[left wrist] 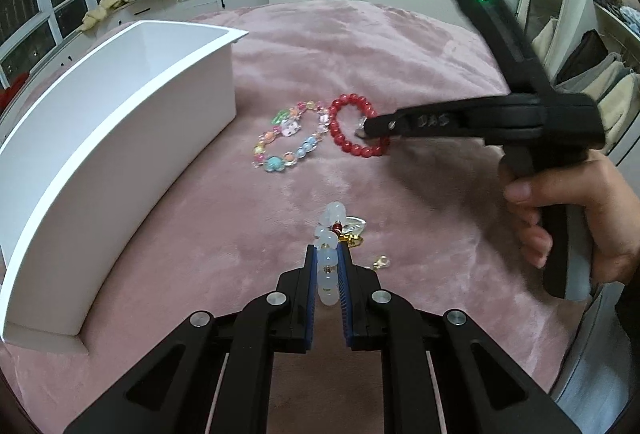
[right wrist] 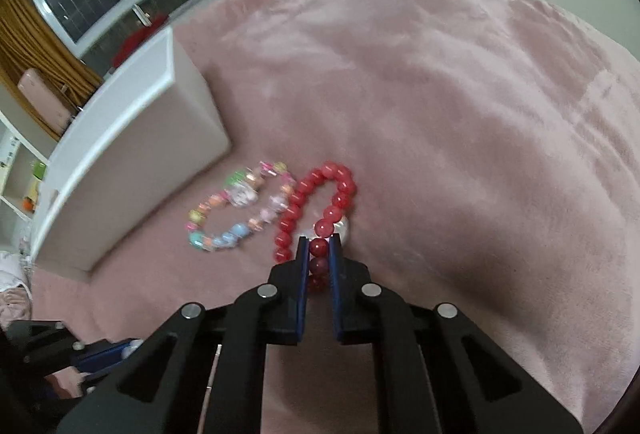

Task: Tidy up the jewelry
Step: 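Grasp the white bead bracelet with the left tool while the right tool grasps the red bead bracelet, then carry both bracelets into the white box and open both tools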

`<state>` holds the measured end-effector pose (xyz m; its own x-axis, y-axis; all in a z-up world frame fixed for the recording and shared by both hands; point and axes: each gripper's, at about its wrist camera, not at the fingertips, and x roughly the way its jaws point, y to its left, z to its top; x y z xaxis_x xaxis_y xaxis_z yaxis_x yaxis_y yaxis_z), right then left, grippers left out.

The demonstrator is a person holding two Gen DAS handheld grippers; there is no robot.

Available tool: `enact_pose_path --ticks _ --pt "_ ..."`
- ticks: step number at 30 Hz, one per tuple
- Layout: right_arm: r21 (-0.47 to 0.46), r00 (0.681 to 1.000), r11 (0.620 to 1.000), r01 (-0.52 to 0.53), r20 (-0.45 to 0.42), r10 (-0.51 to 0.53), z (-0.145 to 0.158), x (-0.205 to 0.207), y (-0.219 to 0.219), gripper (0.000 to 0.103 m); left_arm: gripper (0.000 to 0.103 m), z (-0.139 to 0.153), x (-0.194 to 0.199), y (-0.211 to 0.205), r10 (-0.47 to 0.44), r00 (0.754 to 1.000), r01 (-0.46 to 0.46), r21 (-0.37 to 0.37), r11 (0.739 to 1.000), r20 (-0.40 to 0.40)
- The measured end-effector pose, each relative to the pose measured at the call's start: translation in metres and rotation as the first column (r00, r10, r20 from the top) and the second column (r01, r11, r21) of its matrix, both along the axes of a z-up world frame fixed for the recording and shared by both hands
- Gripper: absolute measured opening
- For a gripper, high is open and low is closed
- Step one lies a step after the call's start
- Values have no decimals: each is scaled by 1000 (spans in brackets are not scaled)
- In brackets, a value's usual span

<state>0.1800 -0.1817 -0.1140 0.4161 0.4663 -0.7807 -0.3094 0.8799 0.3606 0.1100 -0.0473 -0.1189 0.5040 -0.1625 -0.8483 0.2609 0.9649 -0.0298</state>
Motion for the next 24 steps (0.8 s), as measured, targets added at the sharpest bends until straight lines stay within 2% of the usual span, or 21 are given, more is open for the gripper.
enact_pose_path --ticks 5,11,14,20,24 --pt "130 997 991 13 72 -22 27 -8 -8 10 15 0 6 4 20 1000 -20 -19 1000 4" --pt "242 987 970 7 157 -46 58 -19 -18 10 15 4 7 5 16 1000 -16 -28 999 11" --pt "291 984 957 2 172 -54 68 -22 -24 10 15 8 8 7 24 1000 -23 -34 999 16" --pt "334 976 942 -22 212 -53 88 -35 -29 10 15 22 6 13 38 998 -36 -48 998 40" --pt "298 965 953 -59 260 -22 108 -49 -24 10 15 34 5 15 38 997 -34 -56 998 63"
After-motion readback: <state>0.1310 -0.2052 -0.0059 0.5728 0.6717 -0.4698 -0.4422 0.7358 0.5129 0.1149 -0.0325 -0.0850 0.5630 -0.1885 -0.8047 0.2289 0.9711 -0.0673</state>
